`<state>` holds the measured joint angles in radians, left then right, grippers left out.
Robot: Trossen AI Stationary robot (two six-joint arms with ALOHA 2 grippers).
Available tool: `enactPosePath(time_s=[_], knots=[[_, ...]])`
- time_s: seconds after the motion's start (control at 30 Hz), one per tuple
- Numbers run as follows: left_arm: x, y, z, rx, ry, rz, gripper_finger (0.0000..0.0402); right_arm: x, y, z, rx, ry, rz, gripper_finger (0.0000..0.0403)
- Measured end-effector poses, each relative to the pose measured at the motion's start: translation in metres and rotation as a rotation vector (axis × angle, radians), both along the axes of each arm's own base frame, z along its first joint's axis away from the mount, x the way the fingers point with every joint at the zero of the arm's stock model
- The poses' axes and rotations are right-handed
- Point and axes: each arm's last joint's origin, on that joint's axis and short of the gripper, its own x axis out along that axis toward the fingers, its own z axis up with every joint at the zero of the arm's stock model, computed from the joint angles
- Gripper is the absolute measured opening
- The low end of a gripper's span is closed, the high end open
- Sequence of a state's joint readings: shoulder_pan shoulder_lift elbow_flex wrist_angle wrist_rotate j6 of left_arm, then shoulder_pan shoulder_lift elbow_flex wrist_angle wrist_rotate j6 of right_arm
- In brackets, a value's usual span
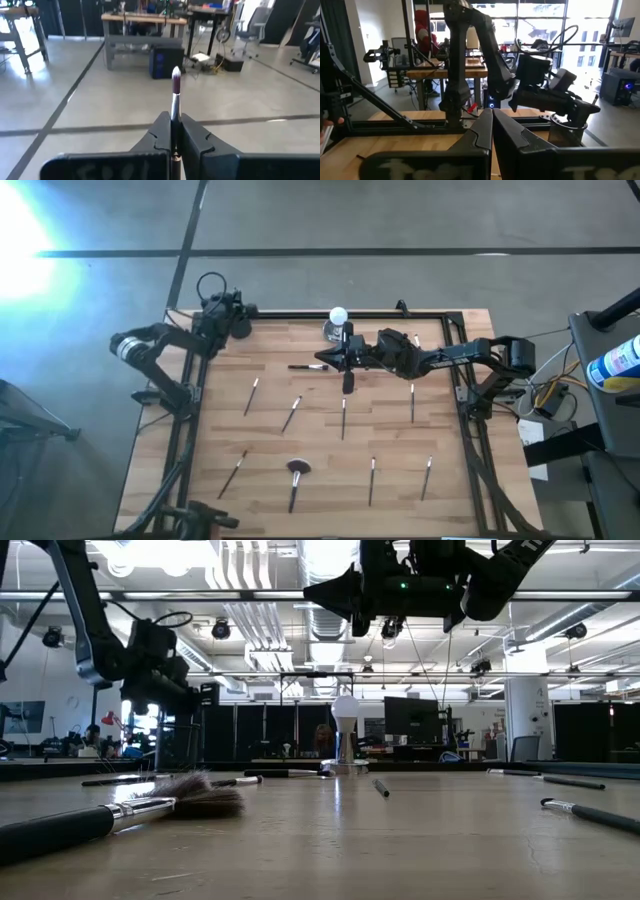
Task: Put items in baskets/containers
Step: Put the black eyeshadow brush into the black brush holder
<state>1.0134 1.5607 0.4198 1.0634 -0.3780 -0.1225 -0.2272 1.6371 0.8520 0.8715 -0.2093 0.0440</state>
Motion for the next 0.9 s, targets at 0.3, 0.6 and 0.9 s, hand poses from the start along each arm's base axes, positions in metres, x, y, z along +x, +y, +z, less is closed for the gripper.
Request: enactPosePath(time_s=[0.3, 0.6, 0.9], knots=[[-0.002, -0.002, 0.004, -0.082, 0.036, 0.025, 0.0017, 0.000, 0.000, 0.000, -0.018, -0.001, -0.001, 0.0008], [0.002, 0.004, 0.004, -0.226, 0.082, 0.034, 0.0043, 0.000, 0.000, 0.000, -0.022, 0.000, -0.002, 0.0008], [0.003, 0.005, 0.018, -0.284, 0.109, 0.039, 0.0045, -0.001, 0.000, 0.001, 0.005, 0.004, 0.001, 0.0008]])
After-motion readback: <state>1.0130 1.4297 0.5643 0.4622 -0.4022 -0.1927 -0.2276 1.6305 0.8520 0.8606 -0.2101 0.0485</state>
